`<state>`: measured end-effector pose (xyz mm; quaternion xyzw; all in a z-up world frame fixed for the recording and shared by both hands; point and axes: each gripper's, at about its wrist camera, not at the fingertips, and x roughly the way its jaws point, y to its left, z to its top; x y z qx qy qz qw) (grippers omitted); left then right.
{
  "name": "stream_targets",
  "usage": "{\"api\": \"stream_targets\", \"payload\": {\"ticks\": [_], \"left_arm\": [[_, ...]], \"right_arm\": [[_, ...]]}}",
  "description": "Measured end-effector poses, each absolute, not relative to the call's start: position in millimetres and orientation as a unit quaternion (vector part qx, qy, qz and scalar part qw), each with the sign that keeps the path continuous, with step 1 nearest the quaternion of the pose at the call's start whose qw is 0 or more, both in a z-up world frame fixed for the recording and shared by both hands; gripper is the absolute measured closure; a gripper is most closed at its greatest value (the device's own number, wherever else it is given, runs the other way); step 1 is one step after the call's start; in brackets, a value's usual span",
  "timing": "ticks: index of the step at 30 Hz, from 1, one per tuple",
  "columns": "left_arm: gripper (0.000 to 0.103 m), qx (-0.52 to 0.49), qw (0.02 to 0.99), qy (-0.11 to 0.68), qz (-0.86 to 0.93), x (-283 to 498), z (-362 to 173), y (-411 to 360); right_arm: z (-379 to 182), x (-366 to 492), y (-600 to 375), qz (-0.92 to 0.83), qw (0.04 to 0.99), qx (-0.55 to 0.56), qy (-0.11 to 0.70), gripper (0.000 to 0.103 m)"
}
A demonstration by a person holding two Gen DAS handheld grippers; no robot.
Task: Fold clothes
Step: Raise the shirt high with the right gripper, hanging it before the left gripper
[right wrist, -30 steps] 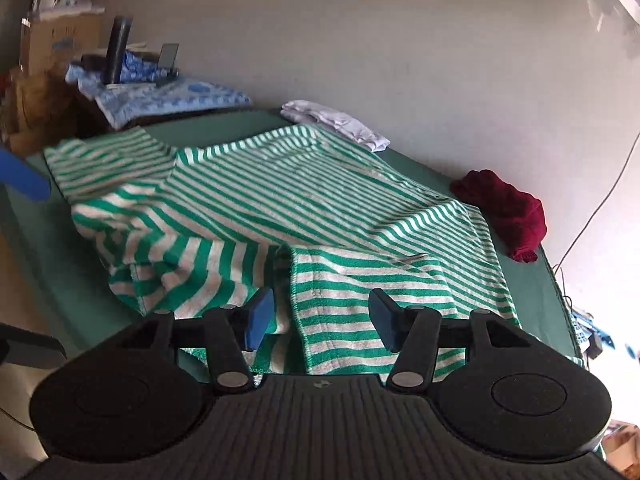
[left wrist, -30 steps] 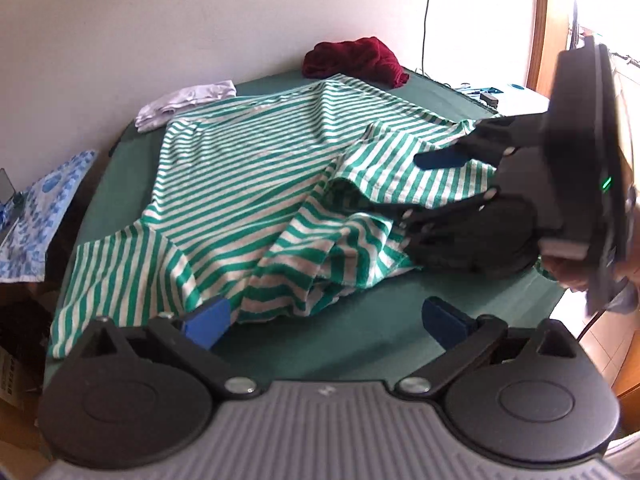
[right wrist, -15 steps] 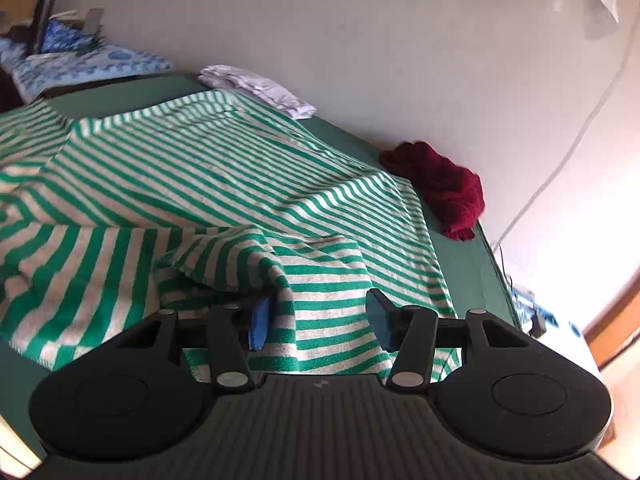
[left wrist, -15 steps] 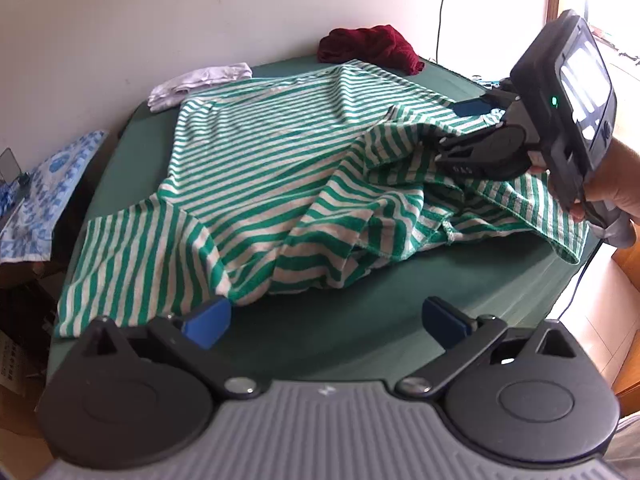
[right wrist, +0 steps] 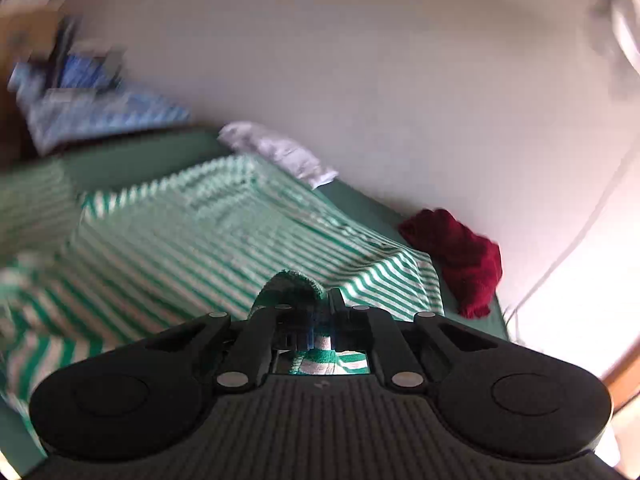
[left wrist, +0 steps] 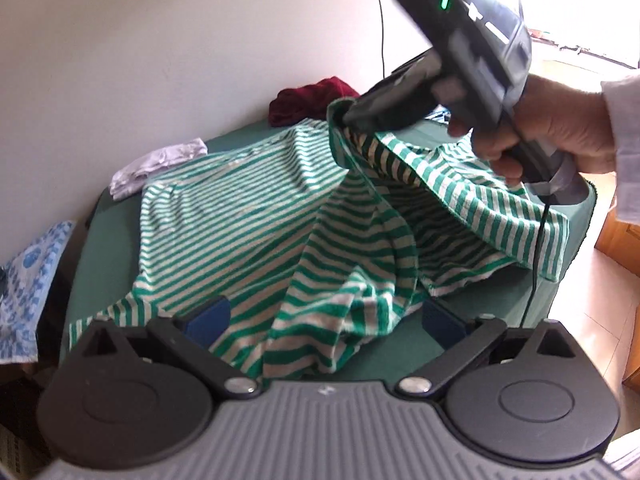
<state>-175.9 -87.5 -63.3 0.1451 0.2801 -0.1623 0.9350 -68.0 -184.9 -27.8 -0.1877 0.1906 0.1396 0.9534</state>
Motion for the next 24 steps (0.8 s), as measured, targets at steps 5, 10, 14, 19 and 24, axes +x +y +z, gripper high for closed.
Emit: {"api": "stream_targets", "payload": {"ticks": [5,10,14,19,24], "left_arm": [[0.037,0.180,0.921,0.293,-0.184,-143.5,-69.8,-117.9],[0.001,0.176,0.930,0.247,-0.205,-137.0,-58.9,-143.8],[0.001,0.192,0.932,0.222,-0.213,-134.8,-50.2,-170.3],[0.001,0.225,0.936,0.207,-0.173,-119.0,-48.1,-198.9],[0.004,0.232,0.937,0.218,-0.141,-116.1,-50.6,-202.5]], "right_arm": [[29.9,-79.0,-264.7,0.139,0.972,0.065,0.180,0.097],[66.9,-94.6,-300.8,0.146,0.970,0.129,0.148,0.097],[85.5,-103.8,-305.8,0.181,0.965,0.127,0.138,0.097],[115.6,-117.6,-309.5,0.235,0.959,0.120,0.100,0.096],[138.0,-117.5,-309.7,0.293,0.946,0.118,0.076,0.097]]}}
